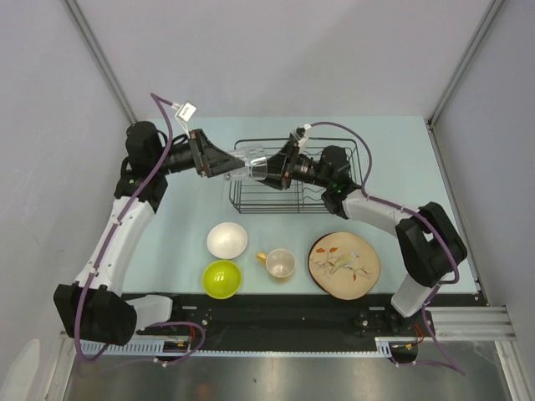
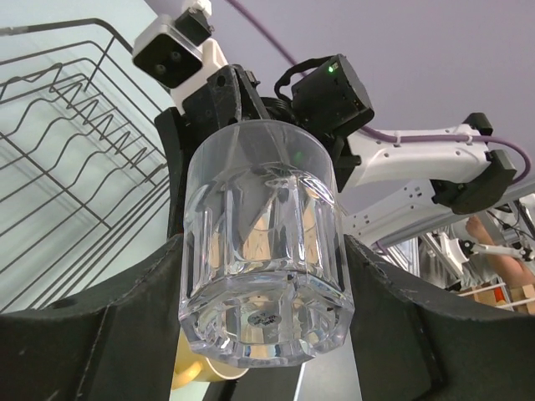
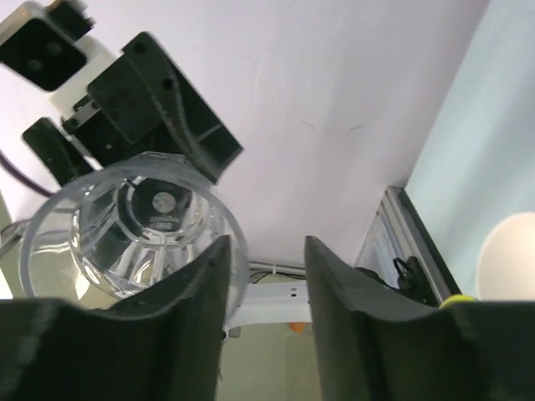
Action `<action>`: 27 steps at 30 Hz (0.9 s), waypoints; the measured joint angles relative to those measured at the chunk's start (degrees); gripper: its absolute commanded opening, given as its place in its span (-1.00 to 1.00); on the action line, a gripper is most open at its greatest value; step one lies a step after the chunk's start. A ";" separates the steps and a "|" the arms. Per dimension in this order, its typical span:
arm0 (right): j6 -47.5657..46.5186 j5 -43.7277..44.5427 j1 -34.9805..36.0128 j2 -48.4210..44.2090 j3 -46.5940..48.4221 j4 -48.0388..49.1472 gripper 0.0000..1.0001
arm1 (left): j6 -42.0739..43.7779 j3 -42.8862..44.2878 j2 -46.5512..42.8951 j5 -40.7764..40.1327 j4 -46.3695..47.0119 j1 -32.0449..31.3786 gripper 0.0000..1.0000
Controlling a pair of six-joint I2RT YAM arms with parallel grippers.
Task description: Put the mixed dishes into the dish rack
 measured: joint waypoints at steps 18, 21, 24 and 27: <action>-23.58 1.42 -14.01 -13.92 -0.09 -39.95 0.32 | 17.16 12.37 8.76 -11.37 -17.11 -1.31 -0.99; -28.24 4.59 -16.94 -21.51 -0.13 -46.90 0.32 | 25.05 18.97 14.93 -19.87 -23.58 -4.13 -0.99; -32.06 7.39 -18.29 -29.16 -0.13 -52.09 0.32 | 32.79 26.84 22.99 -28.94 -28.44 -8.22 -1.00; -34.77 9.29 -19.54 -34.82 -0.13 -56.50 0.32 | 38.93 33.38 30.25 -36.79 -34.64 -12.09 -0.99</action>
